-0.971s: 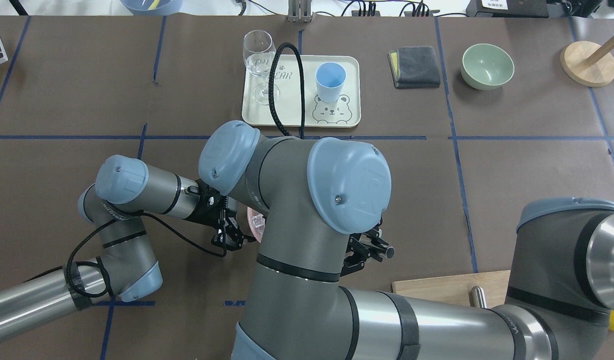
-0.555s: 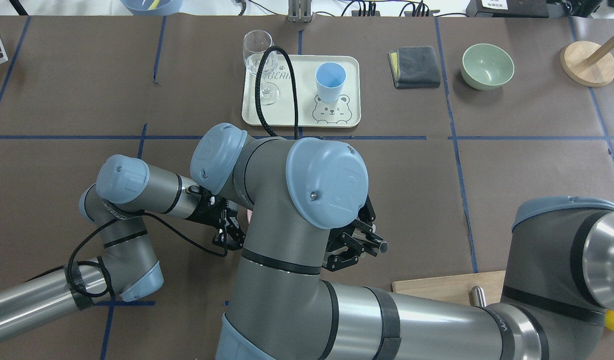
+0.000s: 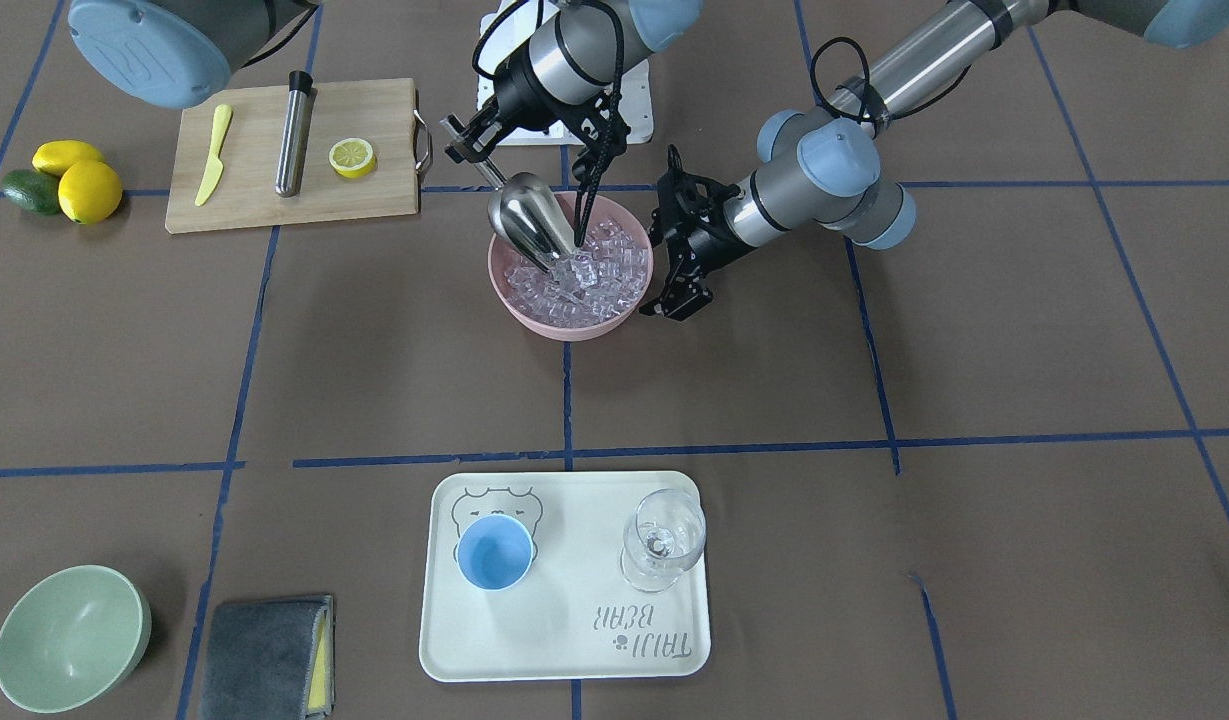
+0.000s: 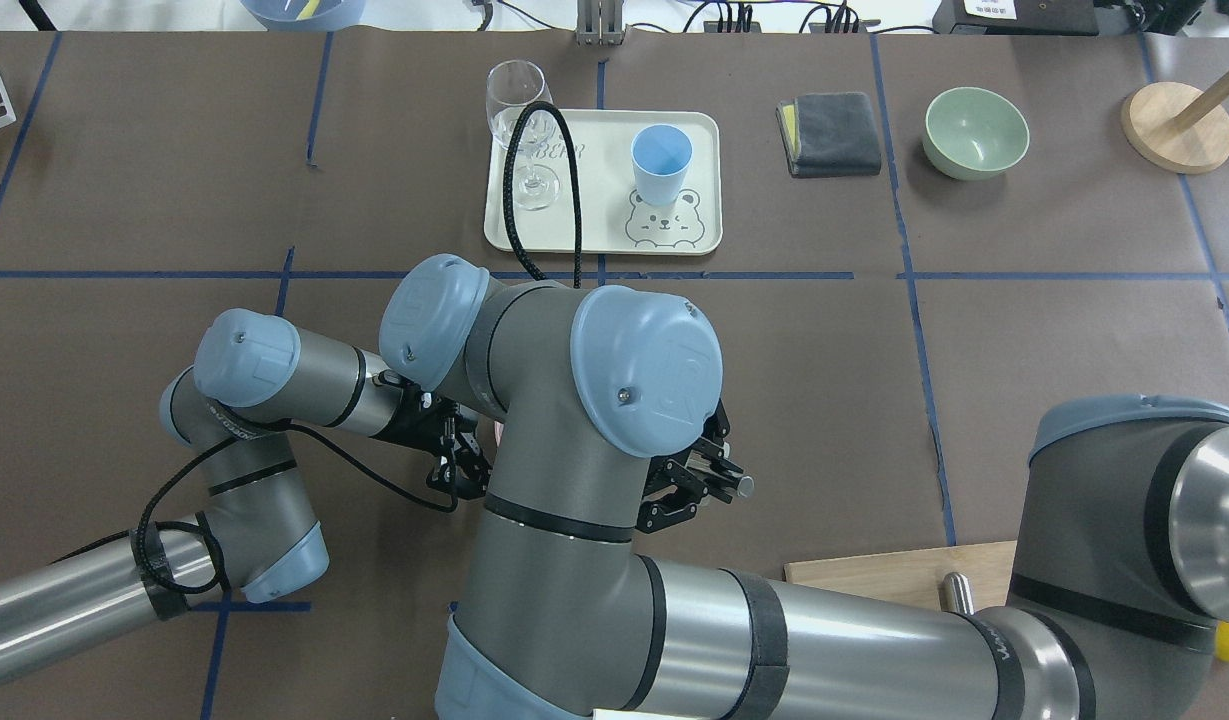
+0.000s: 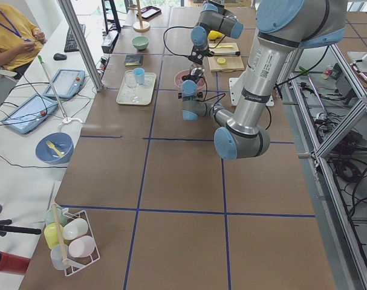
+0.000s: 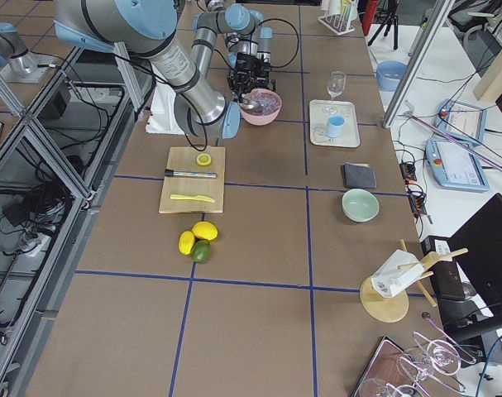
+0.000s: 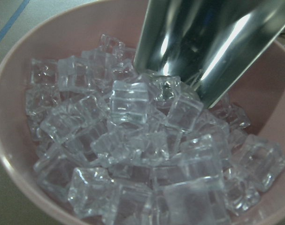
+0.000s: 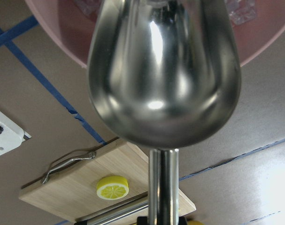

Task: Put ice in cup with scoop
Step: 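Drag the scoop through the ice with the right gripper while the left holds the bowl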

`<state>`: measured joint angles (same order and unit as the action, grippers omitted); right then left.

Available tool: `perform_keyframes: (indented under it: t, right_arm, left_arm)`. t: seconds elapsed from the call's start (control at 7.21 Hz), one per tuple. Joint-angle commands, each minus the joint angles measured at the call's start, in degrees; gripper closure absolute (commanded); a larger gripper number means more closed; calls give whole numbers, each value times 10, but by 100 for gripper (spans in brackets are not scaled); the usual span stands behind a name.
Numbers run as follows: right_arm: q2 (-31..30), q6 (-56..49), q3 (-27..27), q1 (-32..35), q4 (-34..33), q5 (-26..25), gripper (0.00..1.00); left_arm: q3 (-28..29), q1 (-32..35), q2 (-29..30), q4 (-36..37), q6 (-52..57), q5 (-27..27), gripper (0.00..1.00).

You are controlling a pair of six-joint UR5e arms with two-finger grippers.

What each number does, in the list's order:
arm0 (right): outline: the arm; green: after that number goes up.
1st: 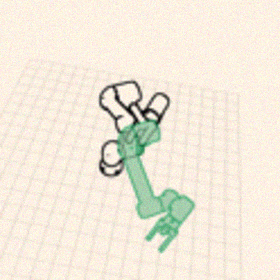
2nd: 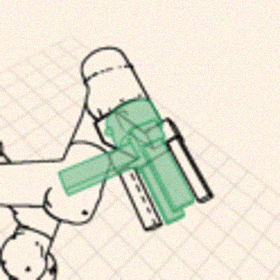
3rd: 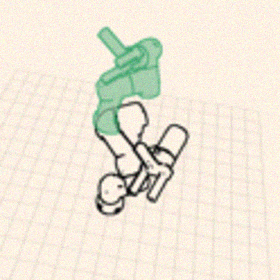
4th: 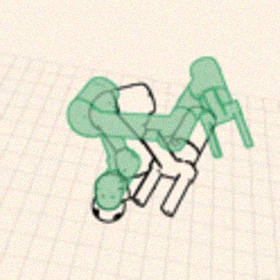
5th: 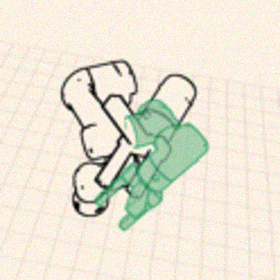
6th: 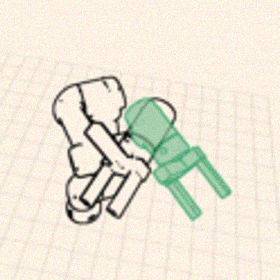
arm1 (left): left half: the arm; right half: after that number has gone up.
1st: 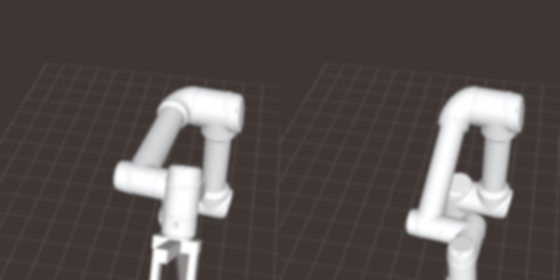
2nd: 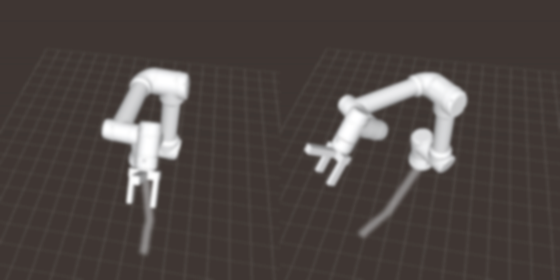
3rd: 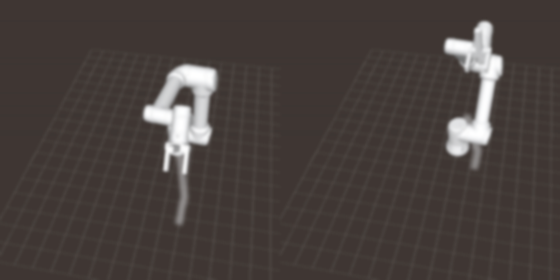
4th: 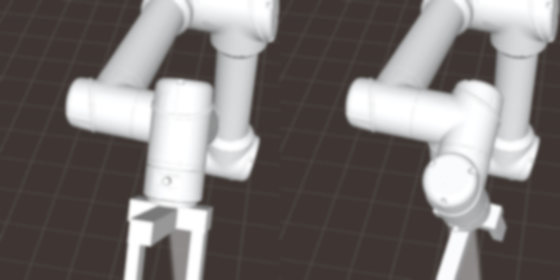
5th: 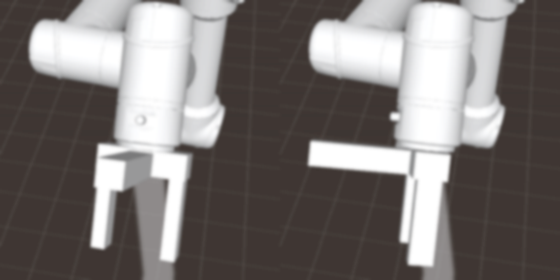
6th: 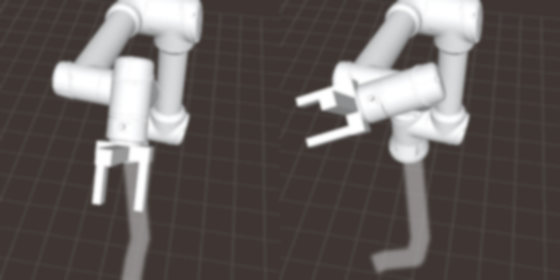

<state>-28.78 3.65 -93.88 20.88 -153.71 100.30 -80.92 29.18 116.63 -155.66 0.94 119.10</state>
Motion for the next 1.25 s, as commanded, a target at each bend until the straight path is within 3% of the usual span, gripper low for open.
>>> perform_keyframes:
  t: [0.0,0.97,1.11]
  right_arm:
    - [-7,4,4,0,33,0,100]
    - [-65,42,-9,0,157,0,100]
    - [-90,48,-34,0,177,0,100]
  left_arm:
    - [2,0,0,0,0,-1,0]
    - [4,0,4,0,-1,-8,0]
    - [4,0,4,0,0,-8,0]
